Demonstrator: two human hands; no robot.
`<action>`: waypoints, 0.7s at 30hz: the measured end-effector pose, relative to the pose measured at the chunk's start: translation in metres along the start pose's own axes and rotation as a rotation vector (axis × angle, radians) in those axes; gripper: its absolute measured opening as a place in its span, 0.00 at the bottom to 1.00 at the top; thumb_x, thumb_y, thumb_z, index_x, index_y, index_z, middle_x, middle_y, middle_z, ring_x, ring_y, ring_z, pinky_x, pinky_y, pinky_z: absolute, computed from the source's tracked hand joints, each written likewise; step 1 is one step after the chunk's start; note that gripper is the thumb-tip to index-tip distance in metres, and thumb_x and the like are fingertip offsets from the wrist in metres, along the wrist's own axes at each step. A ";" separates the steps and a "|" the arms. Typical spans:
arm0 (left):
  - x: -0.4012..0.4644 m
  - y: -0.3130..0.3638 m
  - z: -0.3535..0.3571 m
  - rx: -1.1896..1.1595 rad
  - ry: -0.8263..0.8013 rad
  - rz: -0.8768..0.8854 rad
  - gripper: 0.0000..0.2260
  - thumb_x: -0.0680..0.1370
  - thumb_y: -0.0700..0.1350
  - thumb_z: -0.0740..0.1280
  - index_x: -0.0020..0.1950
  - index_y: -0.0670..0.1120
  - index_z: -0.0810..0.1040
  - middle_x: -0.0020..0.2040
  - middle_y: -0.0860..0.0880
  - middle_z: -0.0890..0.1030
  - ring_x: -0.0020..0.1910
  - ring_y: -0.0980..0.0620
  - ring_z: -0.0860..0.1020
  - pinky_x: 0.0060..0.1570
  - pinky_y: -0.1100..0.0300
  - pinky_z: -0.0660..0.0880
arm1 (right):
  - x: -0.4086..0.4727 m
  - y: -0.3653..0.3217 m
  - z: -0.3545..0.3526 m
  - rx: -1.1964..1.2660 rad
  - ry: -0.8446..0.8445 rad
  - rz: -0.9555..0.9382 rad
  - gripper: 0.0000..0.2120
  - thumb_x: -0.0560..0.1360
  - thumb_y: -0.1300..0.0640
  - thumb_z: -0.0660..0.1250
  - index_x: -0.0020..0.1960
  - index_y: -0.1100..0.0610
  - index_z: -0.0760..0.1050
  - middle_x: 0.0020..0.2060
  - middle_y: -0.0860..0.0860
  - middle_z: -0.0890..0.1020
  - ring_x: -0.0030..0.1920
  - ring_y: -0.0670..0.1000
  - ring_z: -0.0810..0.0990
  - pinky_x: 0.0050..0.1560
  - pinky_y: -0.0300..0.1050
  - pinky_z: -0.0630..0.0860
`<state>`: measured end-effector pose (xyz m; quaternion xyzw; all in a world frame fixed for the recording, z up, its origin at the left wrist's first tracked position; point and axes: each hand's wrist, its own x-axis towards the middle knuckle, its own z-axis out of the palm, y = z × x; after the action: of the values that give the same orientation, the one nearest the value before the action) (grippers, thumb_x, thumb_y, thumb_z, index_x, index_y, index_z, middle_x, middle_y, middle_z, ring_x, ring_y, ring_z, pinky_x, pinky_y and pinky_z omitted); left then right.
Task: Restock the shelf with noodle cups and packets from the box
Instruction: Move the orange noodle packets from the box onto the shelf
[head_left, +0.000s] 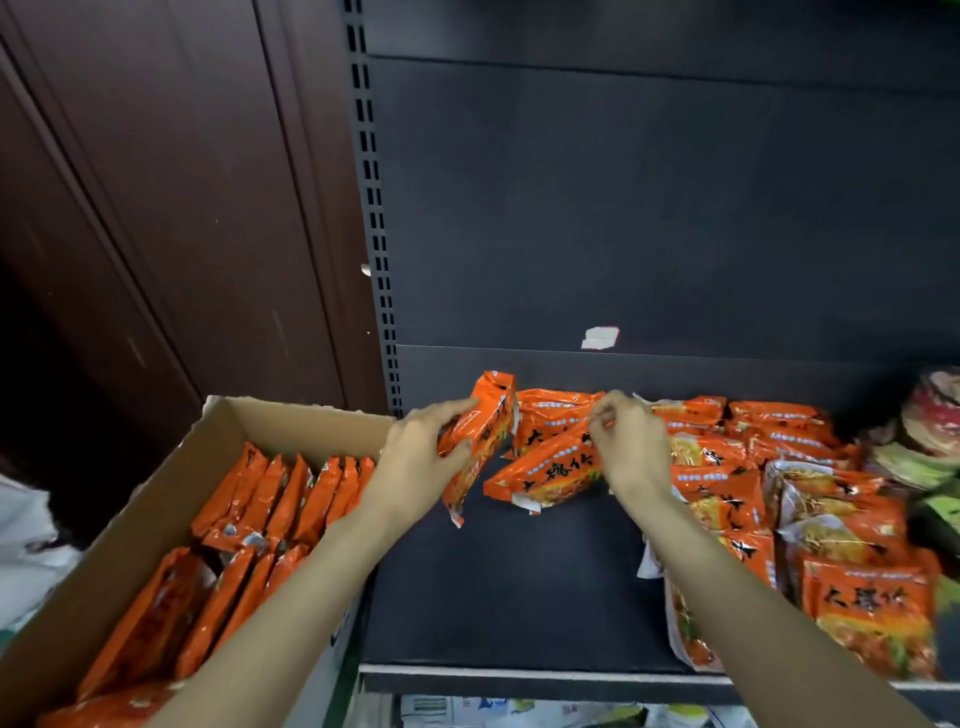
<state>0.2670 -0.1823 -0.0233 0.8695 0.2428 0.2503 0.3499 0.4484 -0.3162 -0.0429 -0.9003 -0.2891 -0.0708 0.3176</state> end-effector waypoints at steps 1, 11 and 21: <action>0.001 0.000 0.002 0.008 0.005 -0.009 0.20 0.76 0.39 0.66 0.67 0.50 0.73 0.60 0.51 0.77 0.59 0.53 0.74 0.58 0.59 0.72 | 0.003 0.001 0.002 -0.017 0.008 -0.024 0.03 0.75 0.63 0.64 0.46 0.58 0.76 0.44 0.53 0.80 0.41 0.52 0.79 0.39 0.42 0.73; 0.005 -0.007 0.011 -0.035 0.014 -0.068 0.20 0.76 0.39 0.66 0.67 0.51 0.73 0.58 0.52 0.78 0.56 0.57 0.76 0.55 0.61 0.76 | 0.011 0.022 0.033 -0.146 -0.362 -0.267 0.33 0.76 0.58 0.65 0.76 0.51 0.52 0.67 0.51 0.67 0.68 0.52 0.66 0.63 0.50 0.71; -0.001 -0.020 -0.003 -0.318 0.000 -0.117 0.20 0.76 0.34 0.66 0.64 0.52 0.74 0.56 0.56 0.80 0.55 0.64 0.77 0.49 0.72 0.75 | 0.006 0.021 0.043 -0.087 -0.323 -0.333 0.35 0.76 0.62 0.64 0.76 0.49 0.50 0.70 0.51 0.65 0.68 0.52 0.67 0.63 0.49 0.72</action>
<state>0.2591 -0.1687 -0.0362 0.7875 0.2504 0.2646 0.4971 0.4625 -0.3003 -0.0867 -0.8526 -0.4774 0.0101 0.2121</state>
